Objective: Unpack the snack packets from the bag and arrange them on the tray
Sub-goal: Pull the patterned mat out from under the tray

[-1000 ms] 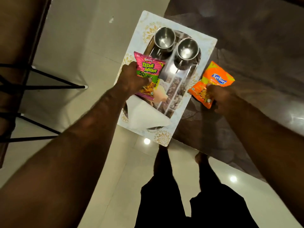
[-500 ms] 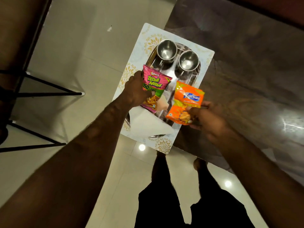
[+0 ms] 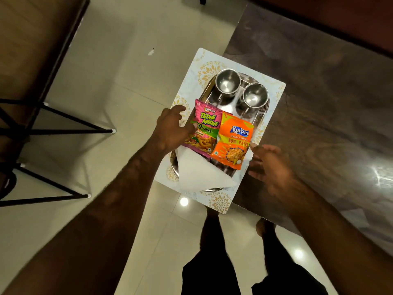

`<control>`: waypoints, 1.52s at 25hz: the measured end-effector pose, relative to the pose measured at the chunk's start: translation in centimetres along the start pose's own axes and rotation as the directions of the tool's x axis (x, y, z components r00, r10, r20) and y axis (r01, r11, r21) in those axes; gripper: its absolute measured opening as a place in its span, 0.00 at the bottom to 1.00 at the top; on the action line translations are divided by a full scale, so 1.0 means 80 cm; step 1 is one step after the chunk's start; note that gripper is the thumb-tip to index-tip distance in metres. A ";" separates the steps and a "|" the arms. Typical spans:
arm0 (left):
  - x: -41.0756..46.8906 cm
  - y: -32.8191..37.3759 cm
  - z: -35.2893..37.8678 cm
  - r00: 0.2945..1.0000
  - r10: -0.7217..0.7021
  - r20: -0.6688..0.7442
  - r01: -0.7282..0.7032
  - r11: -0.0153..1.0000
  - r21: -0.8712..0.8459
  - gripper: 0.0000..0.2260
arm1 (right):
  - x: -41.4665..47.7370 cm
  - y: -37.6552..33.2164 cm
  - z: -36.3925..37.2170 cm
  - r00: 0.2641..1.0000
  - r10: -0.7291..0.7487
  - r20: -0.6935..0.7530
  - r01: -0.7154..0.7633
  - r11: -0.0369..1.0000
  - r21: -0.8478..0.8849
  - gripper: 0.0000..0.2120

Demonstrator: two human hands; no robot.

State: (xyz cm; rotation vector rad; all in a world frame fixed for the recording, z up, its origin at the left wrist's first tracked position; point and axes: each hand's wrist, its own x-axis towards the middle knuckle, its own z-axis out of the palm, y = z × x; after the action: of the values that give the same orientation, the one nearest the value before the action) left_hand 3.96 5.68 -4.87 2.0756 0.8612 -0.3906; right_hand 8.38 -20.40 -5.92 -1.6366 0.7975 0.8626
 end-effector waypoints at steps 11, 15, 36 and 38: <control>0.032 -0.019 0.010 0.969 -0.150 0.197 0.167 0.983 -0.071 0.19 | 0.067 -0.018 0.031 0.995 0.068 0.068 -0.067 0.997 -0.024 0.05; 0.031 -0.021 0.017 0.949 -0.112 0.295 0.166 0.972 -0.165 0.16 | 0.074 -0.015 0.039 0.990 0.101 0.098 -0.106 0.994 0.039 0.07; 0.040 -0.021 -0.033 0.994 -0.043 -0.096 0.067 0.963 0.262 0.12 | 0.090 -0.008 0.022 0.997 0.049 0.057 -0.055 0.992 0.109 0.10; 0.037 -0.004 -0.055 0.992 0.005 -0.123 0.030 0.959 0.281 0.13 | 0.090 -0.009 0.010 0.999 0.035 0.037 -0.039 0.994 0.104 0.12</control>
State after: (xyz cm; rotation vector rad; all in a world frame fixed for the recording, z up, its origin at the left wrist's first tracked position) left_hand 5.70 10.64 -3.99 2.3795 0.9357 -0.4170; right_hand 12.57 -19.99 -11.90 -1.5153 0.8373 0.8592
